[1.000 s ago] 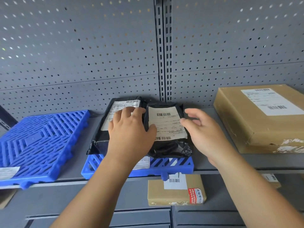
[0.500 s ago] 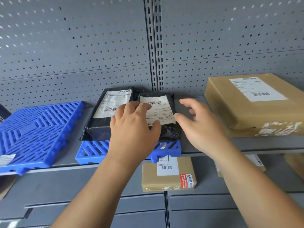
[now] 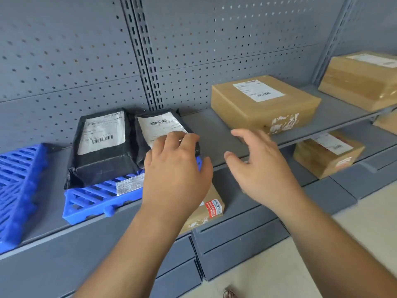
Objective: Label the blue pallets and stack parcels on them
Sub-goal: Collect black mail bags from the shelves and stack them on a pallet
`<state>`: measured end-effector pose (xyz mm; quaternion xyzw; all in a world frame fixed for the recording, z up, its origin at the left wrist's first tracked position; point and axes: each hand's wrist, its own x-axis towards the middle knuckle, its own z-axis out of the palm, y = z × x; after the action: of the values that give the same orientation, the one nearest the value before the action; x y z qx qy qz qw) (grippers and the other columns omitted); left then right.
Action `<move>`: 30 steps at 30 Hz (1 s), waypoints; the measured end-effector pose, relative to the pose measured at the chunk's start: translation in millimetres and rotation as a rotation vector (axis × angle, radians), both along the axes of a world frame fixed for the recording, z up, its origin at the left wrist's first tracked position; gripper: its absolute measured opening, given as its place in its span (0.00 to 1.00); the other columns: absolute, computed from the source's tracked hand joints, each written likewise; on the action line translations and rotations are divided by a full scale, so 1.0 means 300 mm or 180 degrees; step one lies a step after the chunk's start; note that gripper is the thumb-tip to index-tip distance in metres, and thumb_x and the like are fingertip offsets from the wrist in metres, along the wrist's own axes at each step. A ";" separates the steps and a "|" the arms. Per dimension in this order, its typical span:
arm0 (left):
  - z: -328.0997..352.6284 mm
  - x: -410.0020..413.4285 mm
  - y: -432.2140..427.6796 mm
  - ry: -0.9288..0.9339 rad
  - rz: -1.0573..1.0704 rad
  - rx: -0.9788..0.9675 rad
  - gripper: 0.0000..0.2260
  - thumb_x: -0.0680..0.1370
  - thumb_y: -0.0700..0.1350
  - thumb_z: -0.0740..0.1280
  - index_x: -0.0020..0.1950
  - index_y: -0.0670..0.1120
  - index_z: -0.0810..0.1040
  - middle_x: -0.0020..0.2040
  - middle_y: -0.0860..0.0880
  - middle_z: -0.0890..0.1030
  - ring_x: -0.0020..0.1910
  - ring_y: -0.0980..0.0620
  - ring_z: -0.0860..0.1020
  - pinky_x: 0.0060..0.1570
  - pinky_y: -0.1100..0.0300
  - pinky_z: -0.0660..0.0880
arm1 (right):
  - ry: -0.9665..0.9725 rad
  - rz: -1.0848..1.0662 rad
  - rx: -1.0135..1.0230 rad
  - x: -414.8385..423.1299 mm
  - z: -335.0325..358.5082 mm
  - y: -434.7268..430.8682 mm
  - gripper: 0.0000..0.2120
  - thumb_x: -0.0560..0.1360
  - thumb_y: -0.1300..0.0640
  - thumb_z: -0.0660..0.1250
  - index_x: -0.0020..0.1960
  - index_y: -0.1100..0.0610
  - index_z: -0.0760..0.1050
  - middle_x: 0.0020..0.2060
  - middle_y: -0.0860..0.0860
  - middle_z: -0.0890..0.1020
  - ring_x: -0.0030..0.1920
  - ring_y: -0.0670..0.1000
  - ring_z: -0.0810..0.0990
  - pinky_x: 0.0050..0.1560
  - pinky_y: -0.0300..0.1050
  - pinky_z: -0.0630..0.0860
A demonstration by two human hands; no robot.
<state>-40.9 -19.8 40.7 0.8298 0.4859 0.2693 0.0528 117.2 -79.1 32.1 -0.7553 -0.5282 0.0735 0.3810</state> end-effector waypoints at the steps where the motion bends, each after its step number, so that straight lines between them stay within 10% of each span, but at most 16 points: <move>1: -0.010 0.005 -0.014 0.0012 -0.0078 -0.0025 0.21 0.77 0.53 0.70 0.69 0.49 0.78 0.66 0.48 0.78 0.68 0.41 0.72 0.65 0.44 0.69 | -0.0053 -0.0060 -0.0036 -0.004 -0.008 -0.030 0.23 0.78 0.49 0.66 0.72 0.47 0.70 0.67 0.46 0.72 0.69 0.52 0.68 0.67 0.50 0.68; 30: -0.064 1.145 -0.715 0.0278 -0.2296 -0.0094 0.20 0.79 0.55 0.66 0.69 0.52 0.75 0.69 0.50 0.75 0.66 0.44 0.70 0.61 0.47 0.69 | -0.0724 -0.2424 -0.0785 0.829 -0.050 -1.027 0.25 0.78 0.46 0.64 0.74 0.48 0.67 0.71 0.49 0.70 0.68 0.56 0.68 0.65 0.55 0.66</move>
<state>302.5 -234.5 21.5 0.9577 0.1676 0.1907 0.1356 365.9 -387.2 17.3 -0.9399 -0.2371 -0.0939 0.2269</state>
